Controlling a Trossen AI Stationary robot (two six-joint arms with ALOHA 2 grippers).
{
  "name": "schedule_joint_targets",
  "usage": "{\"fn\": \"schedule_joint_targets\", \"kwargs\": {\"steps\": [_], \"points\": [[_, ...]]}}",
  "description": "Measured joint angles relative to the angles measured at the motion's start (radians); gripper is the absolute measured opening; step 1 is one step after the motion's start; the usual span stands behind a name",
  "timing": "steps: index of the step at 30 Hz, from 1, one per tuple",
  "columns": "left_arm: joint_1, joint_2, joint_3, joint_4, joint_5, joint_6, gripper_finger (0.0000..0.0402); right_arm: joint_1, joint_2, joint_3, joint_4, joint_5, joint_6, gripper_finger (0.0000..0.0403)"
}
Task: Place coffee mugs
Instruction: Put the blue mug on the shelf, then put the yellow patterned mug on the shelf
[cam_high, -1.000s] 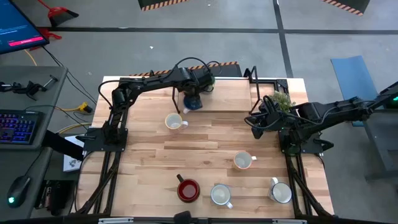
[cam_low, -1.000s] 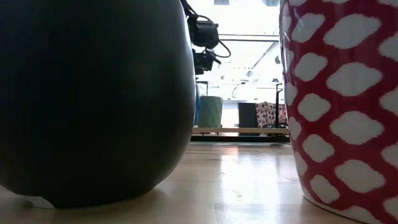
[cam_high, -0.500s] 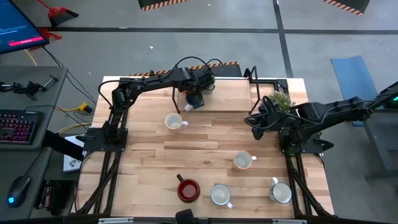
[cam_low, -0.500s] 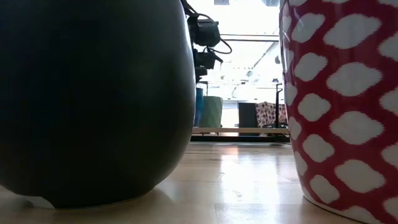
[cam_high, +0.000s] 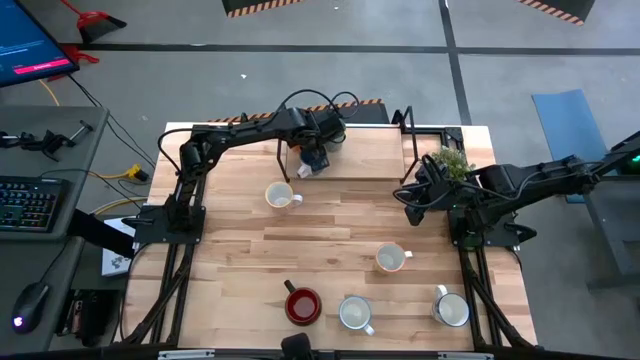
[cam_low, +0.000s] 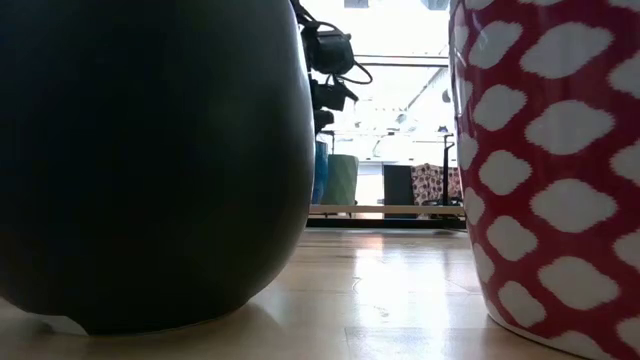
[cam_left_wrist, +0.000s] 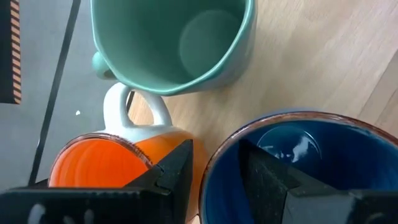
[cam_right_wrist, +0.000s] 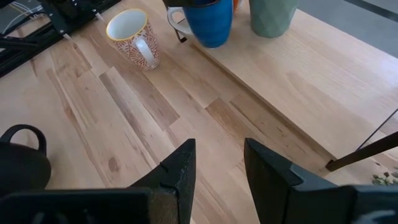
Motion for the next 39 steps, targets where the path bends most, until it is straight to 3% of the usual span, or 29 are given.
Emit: {"fn": "schedule_joint_targets", "kwargs": {"steps": [14,18,22,27,33,39], "points": [[-0.003,-0.002,0.222,-0.136,0.001,0.005,0.0118,0.000,0.000,0.000,-0.001,-0.011,0.000,0.0114],[-0.011,-0.002,0.264,-0.183,0.067,-0.011,0.0118,0.000,0.000,0.000,-0.001,-0.012,0.000,0.0114],[-0.024,-0.002,0.265,-0.175,0.208,-0.061,0.0118,0.000,0.000,0.000,-0.001,-0.007,0.000,0.0114],[-0.081,-0.002,0.265,-0.226,0.227,-0.105,0.0118,0.000,0.000,0.000,-0.001,-0.018,-0.003,0.0114],[-0.164,-0.010,0.264,-0.550,0.264,-0.129,0.0118,0.000,0.000,0.000,-0.002,-0.092,-0.055,0.0115],[-0.256,-0.083,0.144,-0.535,0.356,-0.190,0.0117,0.000,0.001,0.000,-0.001,-0.096,-0.061,0.0115]]}}
